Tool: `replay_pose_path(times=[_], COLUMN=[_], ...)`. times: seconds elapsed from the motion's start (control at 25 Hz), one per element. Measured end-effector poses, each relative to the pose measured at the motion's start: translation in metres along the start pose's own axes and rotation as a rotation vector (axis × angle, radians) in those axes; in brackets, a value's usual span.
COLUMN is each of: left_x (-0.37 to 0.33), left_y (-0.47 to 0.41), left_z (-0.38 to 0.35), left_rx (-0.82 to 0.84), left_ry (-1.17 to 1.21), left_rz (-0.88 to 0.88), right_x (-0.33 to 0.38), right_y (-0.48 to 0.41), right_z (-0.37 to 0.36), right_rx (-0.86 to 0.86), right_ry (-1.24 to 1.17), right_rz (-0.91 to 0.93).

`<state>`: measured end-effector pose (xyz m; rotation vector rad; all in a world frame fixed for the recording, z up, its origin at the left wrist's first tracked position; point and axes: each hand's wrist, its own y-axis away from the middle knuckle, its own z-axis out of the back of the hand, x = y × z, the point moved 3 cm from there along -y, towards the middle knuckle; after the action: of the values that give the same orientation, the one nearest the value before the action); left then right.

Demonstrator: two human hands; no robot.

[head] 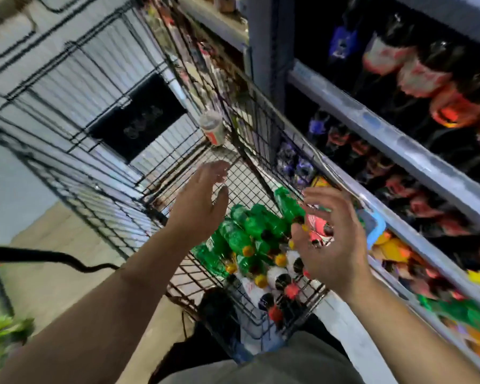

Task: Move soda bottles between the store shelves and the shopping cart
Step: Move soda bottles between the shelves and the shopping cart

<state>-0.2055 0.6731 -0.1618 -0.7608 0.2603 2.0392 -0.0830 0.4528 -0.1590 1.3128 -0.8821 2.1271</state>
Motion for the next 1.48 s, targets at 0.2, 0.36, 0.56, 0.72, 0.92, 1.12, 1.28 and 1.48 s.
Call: replay_pose_path(times=[0.2,0.36,0.56,0.72,0.92,1.12,1.28,1.48], left_x=[0.034,0.065,0.08,0.082,0.092,0.081,0.033,0.015], left_y=[-0.044,-0.06,-0.03,-0.016,-0.027,-0.058,-0.063,-0.066], left_z=[-0.049,-0.105,-0.17,-0.198,-0.179,-0.104,-0.059,-0.043], left_rx=[0.252,0.684,1.173,1.094,0.983,0.826,0.831,0.903], left_ry=[0.032,-0.092,-0.262,-0.26,-0.101,0.17,0.473,0.6], left_rz=[-0.145,-0.209,-0.383,-0.459,-0.31,-0.054,-0.097,-0.206], right_x=[-0.023,-0.032,-0.049,-0.052,-0.057,-0.06,-0.061,-0.053], right_y=[0.025,0.045,0.073,0.073,0.074,0.059,0.023,0.016], right_z=[-0.018,-0.037,-0.054,-0.054,-0.058,-0.078,-0.111,-0.119], right_rx=[-0.21,-0.405,-0.544,-0.587,-0.523,-0.181,0.016,-0.144], right_ry=[0.17,0.178,0.207,0.217,0.292,0.197,0.133,0.005], right_rz=[-0.163,-0.286,-0.502,-0.517,-0.549,-0.714,-0.701,-0.607])
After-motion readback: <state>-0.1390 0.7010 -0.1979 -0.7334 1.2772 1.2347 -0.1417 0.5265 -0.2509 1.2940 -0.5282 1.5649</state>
